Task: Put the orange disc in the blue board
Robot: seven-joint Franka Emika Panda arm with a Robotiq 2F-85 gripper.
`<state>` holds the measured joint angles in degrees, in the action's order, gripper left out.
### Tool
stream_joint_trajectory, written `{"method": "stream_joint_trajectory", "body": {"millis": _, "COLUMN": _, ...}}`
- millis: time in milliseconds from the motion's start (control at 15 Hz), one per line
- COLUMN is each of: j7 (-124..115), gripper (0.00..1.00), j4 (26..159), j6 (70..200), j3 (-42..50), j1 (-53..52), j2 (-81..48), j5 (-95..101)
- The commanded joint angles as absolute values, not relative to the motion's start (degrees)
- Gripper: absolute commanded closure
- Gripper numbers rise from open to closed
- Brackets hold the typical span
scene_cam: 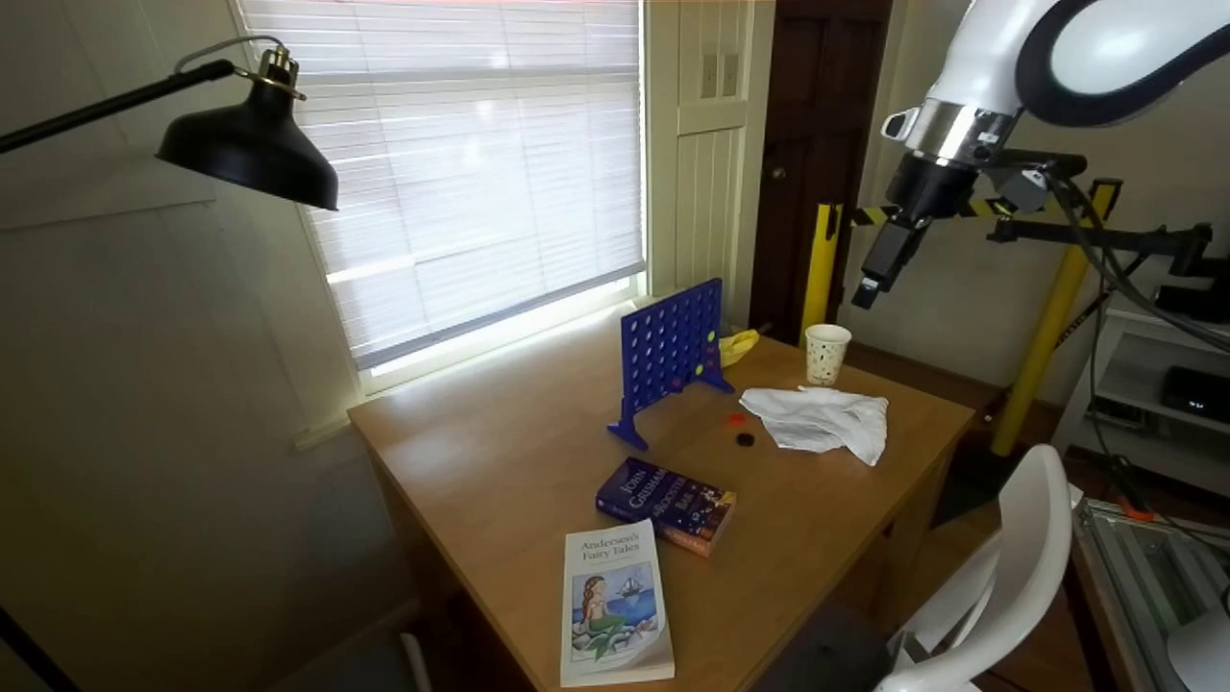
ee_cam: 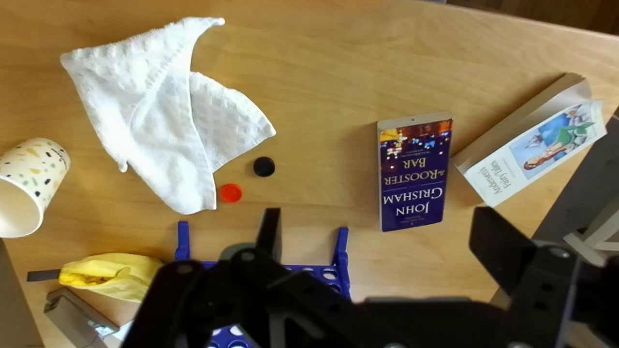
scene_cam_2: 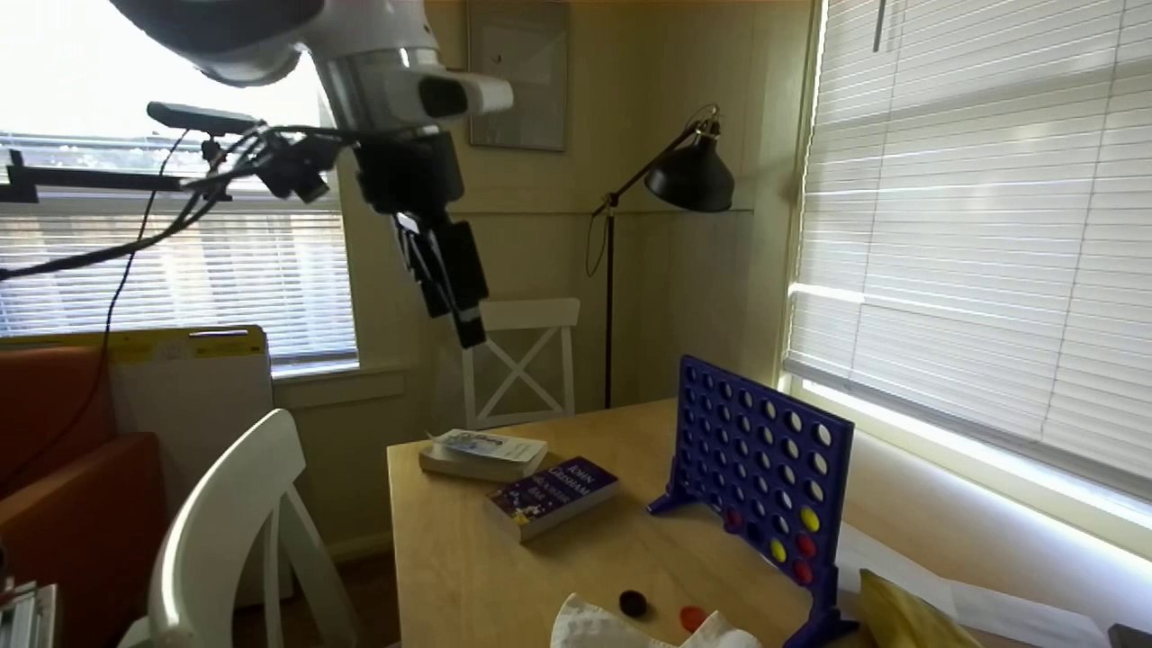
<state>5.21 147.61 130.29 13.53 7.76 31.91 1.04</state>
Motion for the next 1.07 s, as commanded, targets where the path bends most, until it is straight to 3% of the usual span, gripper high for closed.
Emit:
{"method": "stream_joint_trajectory", "body": {"millis": 0, "j7": 4.32, "gripper": 0.00, "j4": 142.11, "j6": 136.99, "j3": 13.81, "j1": 7.03, "j2": 19.37, "j5": -3.20}}
{"method": "stream_joint_trajectory", "body": {"millis": 1000, "j7": -7.07, "gripper": 0.00, "j4": 122.03, "j6": 147.99, "j3": 13.08, "j1": 11.11, "j2": -13.56, "j5": -11.85}}
